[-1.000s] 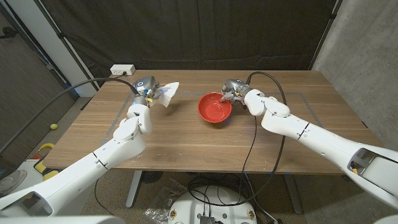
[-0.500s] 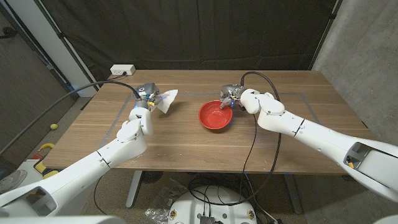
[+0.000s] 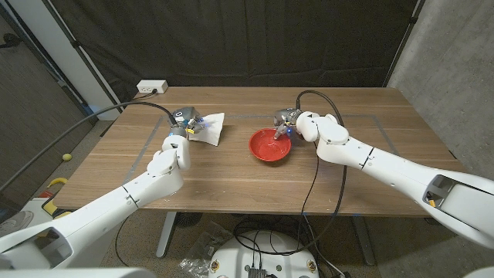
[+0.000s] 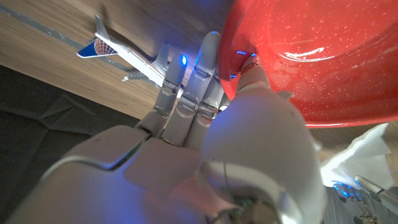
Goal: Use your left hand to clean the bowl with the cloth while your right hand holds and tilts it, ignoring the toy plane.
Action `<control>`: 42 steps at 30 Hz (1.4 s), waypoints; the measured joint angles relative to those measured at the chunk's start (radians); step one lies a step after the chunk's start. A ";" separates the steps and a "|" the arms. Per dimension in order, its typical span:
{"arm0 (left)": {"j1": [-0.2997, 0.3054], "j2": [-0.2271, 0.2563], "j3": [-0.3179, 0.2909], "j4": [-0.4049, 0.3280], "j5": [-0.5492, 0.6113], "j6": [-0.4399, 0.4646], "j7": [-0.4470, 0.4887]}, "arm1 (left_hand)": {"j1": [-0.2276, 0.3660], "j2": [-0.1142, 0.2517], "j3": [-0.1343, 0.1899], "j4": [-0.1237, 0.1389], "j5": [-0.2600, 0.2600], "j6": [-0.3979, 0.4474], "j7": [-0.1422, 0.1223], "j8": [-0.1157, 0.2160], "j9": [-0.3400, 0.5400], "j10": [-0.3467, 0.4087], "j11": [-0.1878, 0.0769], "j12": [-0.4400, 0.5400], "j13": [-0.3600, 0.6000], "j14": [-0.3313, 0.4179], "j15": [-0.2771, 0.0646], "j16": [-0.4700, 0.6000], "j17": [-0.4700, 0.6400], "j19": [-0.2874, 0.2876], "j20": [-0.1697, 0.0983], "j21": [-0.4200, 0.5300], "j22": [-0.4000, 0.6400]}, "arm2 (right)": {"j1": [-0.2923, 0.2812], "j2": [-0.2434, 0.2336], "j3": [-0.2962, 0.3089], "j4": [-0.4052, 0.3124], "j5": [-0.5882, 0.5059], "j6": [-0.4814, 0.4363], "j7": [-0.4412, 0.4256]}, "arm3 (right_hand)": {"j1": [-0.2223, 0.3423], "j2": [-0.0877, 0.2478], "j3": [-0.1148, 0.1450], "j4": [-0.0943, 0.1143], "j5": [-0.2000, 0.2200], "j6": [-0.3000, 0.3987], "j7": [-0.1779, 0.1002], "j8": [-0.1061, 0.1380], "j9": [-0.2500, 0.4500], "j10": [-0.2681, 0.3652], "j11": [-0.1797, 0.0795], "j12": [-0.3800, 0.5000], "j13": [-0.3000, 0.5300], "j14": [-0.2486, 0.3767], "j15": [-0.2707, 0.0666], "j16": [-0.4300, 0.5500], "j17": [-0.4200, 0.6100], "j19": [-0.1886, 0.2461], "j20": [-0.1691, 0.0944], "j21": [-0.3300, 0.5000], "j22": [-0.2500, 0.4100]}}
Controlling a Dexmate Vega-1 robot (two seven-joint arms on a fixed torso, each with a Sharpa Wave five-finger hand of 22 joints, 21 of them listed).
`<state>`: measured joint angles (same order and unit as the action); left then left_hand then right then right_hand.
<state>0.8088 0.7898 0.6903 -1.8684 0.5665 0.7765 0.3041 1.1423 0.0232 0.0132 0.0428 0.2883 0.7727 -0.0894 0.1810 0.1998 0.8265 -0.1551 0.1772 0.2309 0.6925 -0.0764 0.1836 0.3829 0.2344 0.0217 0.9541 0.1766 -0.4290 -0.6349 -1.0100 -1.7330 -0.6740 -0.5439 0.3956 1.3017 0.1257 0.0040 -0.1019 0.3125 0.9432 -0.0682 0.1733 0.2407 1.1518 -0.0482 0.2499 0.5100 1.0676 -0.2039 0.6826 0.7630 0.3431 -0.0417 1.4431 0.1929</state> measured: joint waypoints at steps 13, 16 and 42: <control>0.030 0.003 -0.022 -0.016 0.000 -0.027 0.068 | -0.083 -0.009 -0.063 0.049 0.005 -0.228 -0.046 -0.004 -0.005 -0.202 0.030 0.000 -0.022 -0.207 0.030 0.000 -0.063 -0.096 0.032 -0.089 0.000 | -0.018 -0.001 0.013 -0.026 -0.043 -0.022 0.004 | -0.132 -0.040 -0.026 0.049 0.054 -0.368 -0.016 0.000 -0.041 -0.456 0.023 -0.081 -0.130 -0.329 0.117 -0.373 -0.324 -0.160 0.002 -0.087 -0.005; 0.037 0.003 -0.029 -0.022 0.001 -0.034 0.084 | -0.083 -0.009 -0.067 0.054 0.005 -0.234 -0.041 -0.004 -0.005 -0.212 0.032 0.000 -0.022 -0.211 0.026 0.000 -0.067 -0.098 0.034 -0.096 0.000 | -0.022 -0.004 0.022 -0.035 -0.046 -0.027 0.007 | -0.175 -0.053 -0.043 0.065 0.062 -0.421 -0.014 0.004 -0.046 -0.562 0.031 -0.081 -0.159 -0.433 0.139 -0.434 -0.356 -0.193 0.008 -0.101 -0.008; 0.165 0.067 -0.208 -0.094 -0.144 -0.301 0.189 | -0.244 -0.061 -0.180 0.105 0.035 -0.434 -0.114 -0.004 -0.009 -0.449 0.062 0.000 -0.031 -0.421 0.036 0.000 -0.127 -0.174 0.060 -0.186 0.000 | -0.136 -0.032 0.223 -0.107 0.234 0.033 -0.142 | -0.551 -0.014 -0.146 0.251 -0.002 -0.588 0.011 0.007 -0.045 -0.813 0.090 -0.061 -0.285 -0.779 0.174 -0.502 -0.435 -0.389 0.094 -0.316 -0.026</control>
<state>0.9740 0.8571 0.4826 -1.9626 0.4229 0.4758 0.4926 0.8979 -0.0378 -0.1673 0.1483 0.3236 0.3389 -0.2030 0.1772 0.1905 0.3780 -0.0929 0.1773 0.1996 0.2713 -0.0408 0.1838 0.2561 0.0600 0.0822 0.7683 0.1769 -0.5647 -0.6667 -0.7868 -1.8402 -0.4404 -0.5113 0.2540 0.7507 0.1118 -0.1422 0.1495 0.3105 0.3554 -0.0573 0.1801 0.1954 0.3385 0.0419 0.1887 0.2250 0.2882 -0.0301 0.1810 0.3285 -0.0464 0.0520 1.1267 0.1674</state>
